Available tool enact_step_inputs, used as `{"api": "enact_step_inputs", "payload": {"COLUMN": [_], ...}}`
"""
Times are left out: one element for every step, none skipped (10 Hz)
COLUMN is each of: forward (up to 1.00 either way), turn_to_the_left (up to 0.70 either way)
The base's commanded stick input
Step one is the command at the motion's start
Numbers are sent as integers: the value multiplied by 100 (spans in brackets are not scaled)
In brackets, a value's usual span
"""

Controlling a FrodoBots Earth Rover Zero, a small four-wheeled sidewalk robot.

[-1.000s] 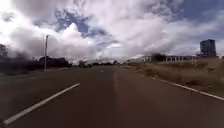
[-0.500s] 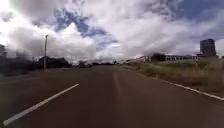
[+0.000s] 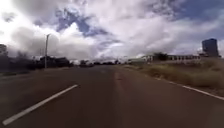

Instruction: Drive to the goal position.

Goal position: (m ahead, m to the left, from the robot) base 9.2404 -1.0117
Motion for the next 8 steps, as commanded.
{"api": "enact_step_inputs", "payload": {"forward": [70, 70, 70, 70, 70, 70, 70, 70], "turn_to_the_left": [0, 0, 0, 0, 0, 0, 0, 0]}}
